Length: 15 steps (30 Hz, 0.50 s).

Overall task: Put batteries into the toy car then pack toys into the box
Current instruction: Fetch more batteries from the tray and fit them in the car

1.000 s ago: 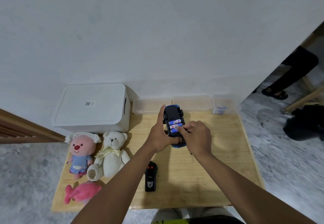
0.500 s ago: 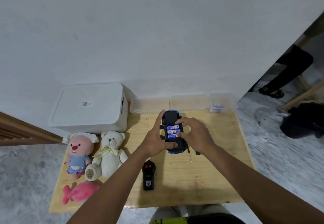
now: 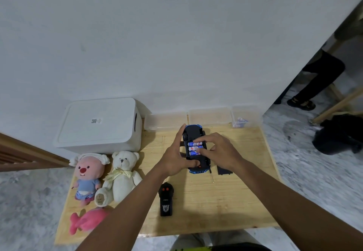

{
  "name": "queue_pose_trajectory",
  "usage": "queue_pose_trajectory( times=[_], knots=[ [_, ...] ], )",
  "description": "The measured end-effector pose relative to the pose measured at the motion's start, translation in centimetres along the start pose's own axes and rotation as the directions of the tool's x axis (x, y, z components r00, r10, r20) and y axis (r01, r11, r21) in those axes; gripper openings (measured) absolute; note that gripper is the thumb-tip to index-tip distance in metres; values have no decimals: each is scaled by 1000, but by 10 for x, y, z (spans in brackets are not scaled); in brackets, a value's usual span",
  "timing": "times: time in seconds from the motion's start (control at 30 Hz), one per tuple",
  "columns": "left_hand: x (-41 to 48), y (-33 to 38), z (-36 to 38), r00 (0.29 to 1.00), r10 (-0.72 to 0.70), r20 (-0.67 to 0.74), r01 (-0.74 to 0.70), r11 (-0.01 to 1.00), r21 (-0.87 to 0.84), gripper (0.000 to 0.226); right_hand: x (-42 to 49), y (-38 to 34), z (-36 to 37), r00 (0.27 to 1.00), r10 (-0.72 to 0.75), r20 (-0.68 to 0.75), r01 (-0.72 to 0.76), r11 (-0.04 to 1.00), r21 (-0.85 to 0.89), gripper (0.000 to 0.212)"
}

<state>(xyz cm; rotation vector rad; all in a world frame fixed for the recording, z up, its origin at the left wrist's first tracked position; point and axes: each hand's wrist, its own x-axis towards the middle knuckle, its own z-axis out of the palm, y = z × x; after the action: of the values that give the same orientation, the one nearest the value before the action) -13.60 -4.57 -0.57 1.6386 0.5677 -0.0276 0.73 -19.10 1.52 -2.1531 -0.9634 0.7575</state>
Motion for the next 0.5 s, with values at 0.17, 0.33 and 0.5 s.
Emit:
queue_pose_trajectory(
  times=[0.17,0.33,0.5],
  knots=[
    [2,5,3,1000,21,18,-21,1000,-8,129,-1,1,-4,1000,-20,-6,19,998,-60,43],
    [4,8,3,1000,26,17,-26,1000,-9,129,1,1,-8,999,-40,10,40,998,-40,46],
    [5,10,0,1000,31,5,-31,999,-21,129,5,-2,-12,997,-77,25,78,994,-75,46]
  ],
)
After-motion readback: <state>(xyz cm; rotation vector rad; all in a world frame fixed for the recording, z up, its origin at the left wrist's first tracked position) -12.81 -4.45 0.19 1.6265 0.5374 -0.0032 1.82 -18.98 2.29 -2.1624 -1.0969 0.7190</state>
